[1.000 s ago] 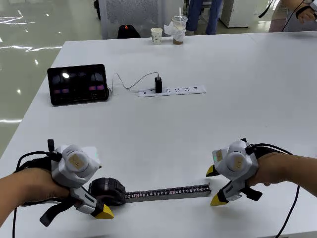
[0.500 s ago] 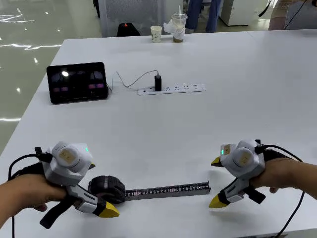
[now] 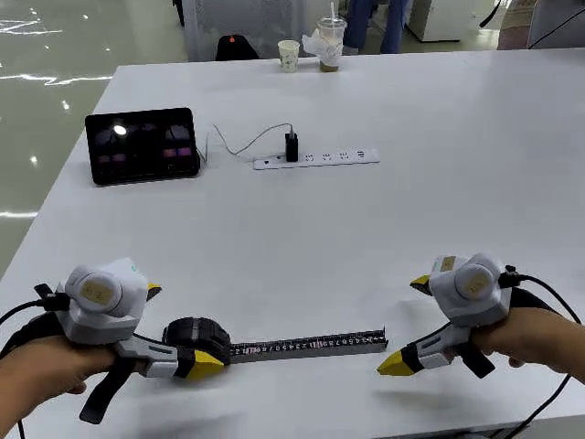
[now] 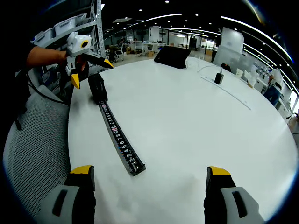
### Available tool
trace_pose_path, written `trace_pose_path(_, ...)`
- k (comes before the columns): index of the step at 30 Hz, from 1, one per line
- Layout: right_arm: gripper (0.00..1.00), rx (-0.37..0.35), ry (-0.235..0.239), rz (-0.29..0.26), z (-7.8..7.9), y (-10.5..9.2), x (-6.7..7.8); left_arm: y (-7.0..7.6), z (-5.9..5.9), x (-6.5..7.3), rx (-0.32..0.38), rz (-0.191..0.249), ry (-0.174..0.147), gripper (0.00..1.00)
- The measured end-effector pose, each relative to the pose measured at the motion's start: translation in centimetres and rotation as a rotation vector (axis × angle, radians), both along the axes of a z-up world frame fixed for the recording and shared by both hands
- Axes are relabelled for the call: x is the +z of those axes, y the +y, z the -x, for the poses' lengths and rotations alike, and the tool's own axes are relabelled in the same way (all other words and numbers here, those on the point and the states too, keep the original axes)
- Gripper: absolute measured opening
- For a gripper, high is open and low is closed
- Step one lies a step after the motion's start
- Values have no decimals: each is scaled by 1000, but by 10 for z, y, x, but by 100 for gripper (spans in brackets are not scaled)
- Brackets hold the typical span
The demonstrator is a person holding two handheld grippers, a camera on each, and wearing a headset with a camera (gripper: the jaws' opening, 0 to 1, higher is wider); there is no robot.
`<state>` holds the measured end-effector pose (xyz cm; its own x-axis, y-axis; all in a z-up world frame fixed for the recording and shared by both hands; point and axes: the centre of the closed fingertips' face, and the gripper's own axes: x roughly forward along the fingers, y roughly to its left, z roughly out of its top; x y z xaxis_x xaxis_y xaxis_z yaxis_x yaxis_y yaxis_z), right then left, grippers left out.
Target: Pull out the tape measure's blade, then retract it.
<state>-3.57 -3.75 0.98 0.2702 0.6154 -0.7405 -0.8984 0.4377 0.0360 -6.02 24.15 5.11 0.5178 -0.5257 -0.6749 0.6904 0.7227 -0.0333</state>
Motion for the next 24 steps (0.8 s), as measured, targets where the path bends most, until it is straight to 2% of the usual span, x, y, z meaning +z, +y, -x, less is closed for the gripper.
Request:
trace_pose_path(3, 99, -37, 10, -38, 1, -2, 3, 4, 1, -3, 18, 2, 0, 99)
trace_pose_path(8, 99, -65, -1, -56, 4, -8, 8, 7, 9, -3, 50, 30, -1, 99)
trace_pose_path(10, 99, -78, -10, -66, 5, -10, 11, 9, 13, -5, 62, 27, 1, 99)
trace_pose_path(11, 99, -102, -35, -78, 2, -11, 14, 12, 15, -6, 72, 25, -12, 99)
trace_pose_path(14, 99, -103, -41, -83, 6, -15, 17, 20, 18, -7, 96, 17, -28, 99)
trace_pose_path(16, 99, -110, -54, -83, 7, -19, 18, 23, 19, -2, 119, 40, -44, 99)
trace_pose_path(24, 99, -129, -79, -106, 16, -36, 26, 31, 25, 12, 162, 67, -88, 99)
